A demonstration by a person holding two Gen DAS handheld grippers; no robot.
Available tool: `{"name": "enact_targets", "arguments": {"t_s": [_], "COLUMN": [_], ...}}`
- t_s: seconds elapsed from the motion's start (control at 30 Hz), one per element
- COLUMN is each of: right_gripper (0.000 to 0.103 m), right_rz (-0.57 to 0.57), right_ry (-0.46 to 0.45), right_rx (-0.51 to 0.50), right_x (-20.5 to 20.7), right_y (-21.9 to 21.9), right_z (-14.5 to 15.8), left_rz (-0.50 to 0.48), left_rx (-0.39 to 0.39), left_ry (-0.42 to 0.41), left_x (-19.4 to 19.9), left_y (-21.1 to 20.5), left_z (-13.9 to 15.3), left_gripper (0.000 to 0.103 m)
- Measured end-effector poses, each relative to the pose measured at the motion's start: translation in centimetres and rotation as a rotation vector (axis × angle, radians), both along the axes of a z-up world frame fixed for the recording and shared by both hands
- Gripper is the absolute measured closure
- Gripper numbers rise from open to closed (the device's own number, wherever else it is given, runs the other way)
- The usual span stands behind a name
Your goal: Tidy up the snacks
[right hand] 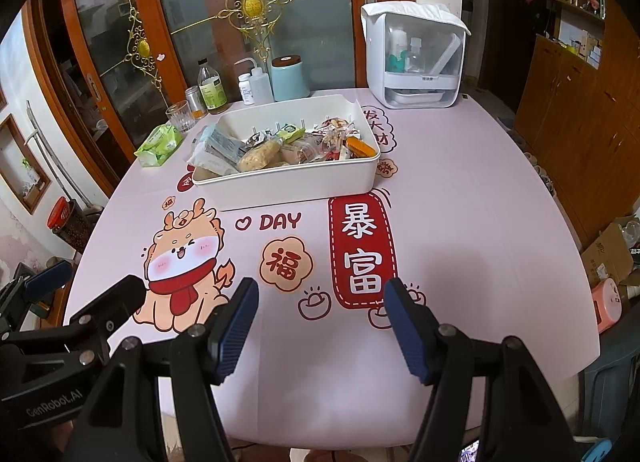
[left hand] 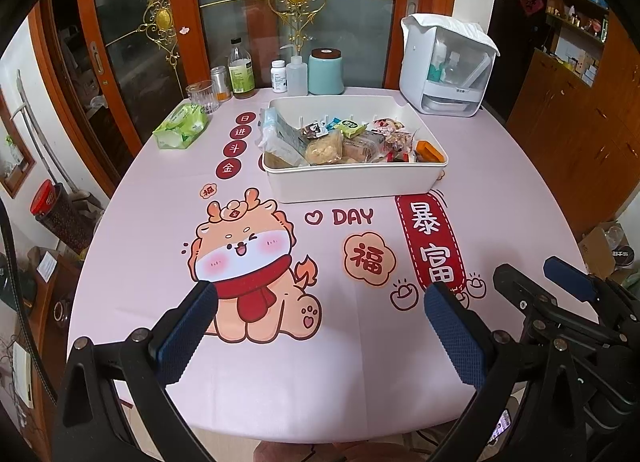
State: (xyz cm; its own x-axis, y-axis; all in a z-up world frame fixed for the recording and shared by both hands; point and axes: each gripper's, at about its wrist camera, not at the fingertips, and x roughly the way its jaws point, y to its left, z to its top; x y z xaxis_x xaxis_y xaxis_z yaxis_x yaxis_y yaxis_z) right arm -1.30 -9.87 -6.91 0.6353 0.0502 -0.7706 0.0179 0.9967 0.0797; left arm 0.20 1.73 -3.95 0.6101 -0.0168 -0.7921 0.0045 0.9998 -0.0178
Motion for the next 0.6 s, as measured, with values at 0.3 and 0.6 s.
{"name": "enact_targets", "arguments": {"t_s": [0.3,0.6], "right_gripper": [0.037,0.037], "right_rz": [0.001,0.000], "right_ry": [0.008,0.013], "right_rx": [0.002,0.000], "right_x": [0.33,0.50], "right_y": [0.04,0.19], "right_z": [-0.66,-1.07], "left_rz": [0.000,0.002], "left_rx": [0.003,0.003], "left_ry": [0.010,0.012], "left_x": [0.04,0.13], "left_y": [0.32,0.35], "left_z": [-0.58,-0.58], "left_gripper": [0.001,0.001]}}
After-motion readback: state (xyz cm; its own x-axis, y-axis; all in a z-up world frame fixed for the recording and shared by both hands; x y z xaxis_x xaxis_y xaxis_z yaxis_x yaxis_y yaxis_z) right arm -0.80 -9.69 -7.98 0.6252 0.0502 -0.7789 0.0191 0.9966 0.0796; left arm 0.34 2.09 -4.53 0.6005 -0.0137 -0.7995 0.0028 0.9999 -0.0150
